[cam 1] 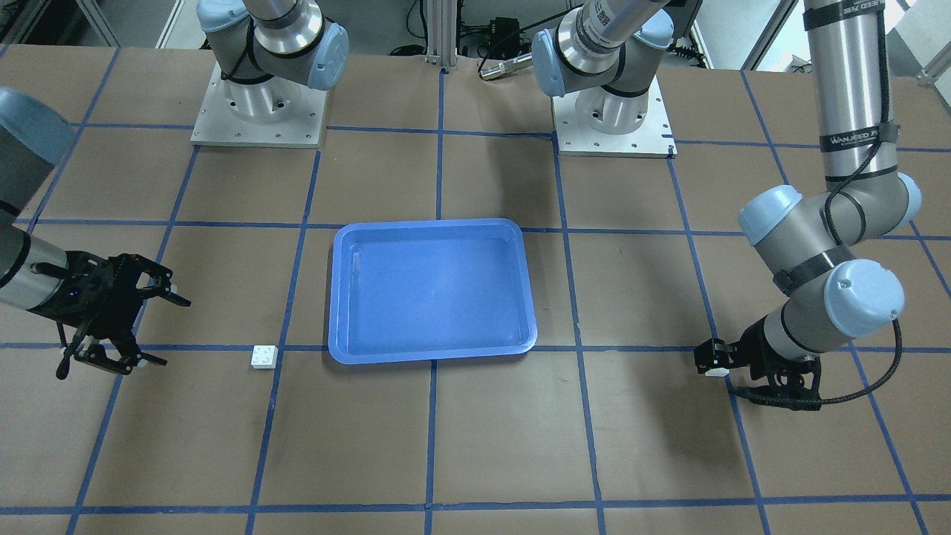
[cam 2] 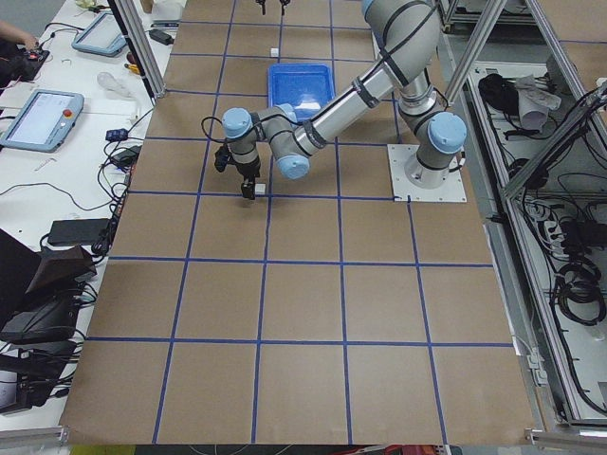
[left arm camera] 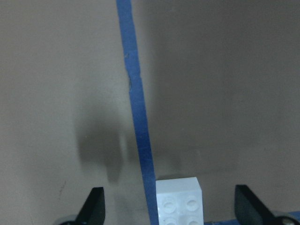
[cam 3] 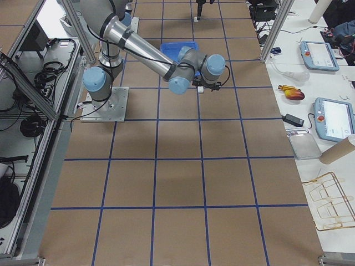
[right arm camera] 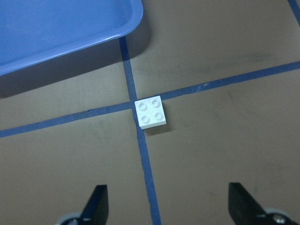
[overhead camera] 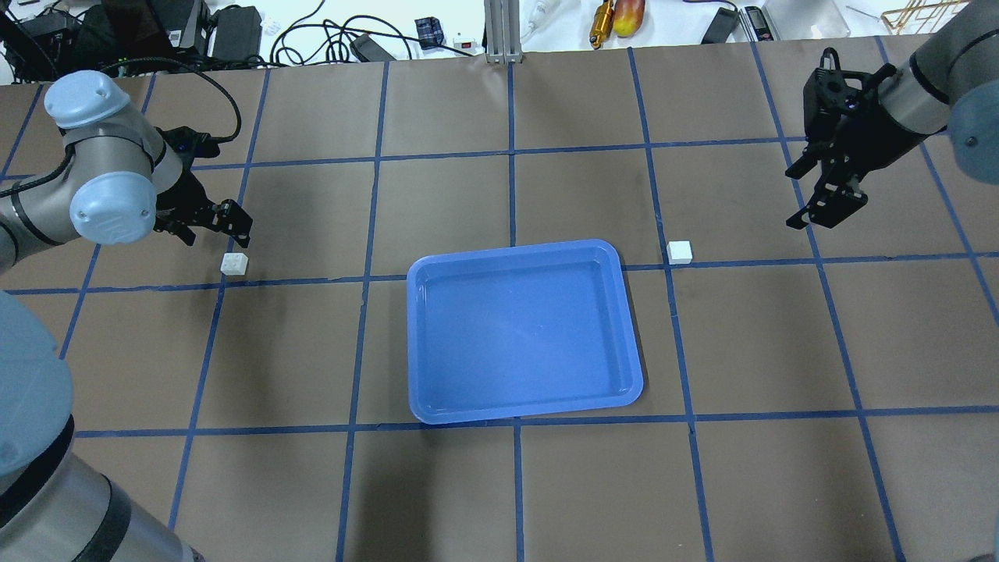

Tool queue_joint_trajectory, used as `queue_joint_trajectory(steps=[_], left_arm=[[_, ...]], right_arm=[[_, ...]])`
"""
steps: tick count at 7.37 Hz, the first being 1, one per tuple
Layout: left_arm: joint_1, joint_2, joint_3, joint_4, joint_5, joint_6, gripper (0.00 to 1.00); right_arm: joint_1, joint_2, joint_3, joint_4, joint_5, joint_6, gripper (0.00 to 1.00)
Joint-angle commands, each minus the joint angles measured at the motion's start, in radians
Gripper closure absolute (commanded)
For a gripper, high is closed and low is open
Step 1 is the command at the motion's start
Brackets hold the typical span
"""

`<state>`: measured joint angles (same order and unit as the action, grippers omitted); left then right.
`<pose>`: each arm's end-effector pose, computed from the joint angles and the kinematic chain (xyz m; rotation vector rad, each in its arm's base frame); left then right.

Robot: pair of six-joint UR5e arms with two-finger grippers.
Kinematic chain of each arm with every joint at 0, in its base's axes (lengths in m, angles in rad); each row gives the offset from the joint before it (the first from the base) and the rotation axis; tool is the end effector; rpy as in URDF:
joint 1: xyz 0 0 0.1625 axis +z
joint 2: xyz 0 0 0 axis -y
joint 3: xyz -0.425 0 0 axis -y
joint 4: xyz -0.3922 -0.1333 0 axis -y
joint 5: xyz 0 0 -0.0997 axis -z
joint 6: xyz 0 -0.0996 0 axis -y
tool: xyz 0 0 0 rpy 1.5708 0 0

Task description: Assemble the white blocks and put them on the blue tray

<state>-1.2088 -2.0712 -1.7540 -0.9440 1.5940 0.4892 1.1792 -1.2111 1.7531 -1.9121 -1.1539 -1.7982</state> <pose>0.0906 -0.6092 0.1826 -0.2005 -3.1314 -0.0962 -0.0552 -0.5886 0.2489 -1.7329 2.1342 -0.3900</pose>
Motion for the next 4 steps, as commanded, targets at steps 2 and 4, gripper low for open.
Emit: queue_joint_trajectory(steps=[2,4], left_arm=[[0.000,0.000,-0.010,-0.010,0.004,-0.001,0.56],[0.000,-0.003,-0.015,-0.010,0.001,-0.014,0.74]], right_arm=[[0.026,0.102,0.009,-0.041,0.089,-0.020,0.08],[0.068,0.143,0.013,-0.041,0.085,-0.027,0.07]])
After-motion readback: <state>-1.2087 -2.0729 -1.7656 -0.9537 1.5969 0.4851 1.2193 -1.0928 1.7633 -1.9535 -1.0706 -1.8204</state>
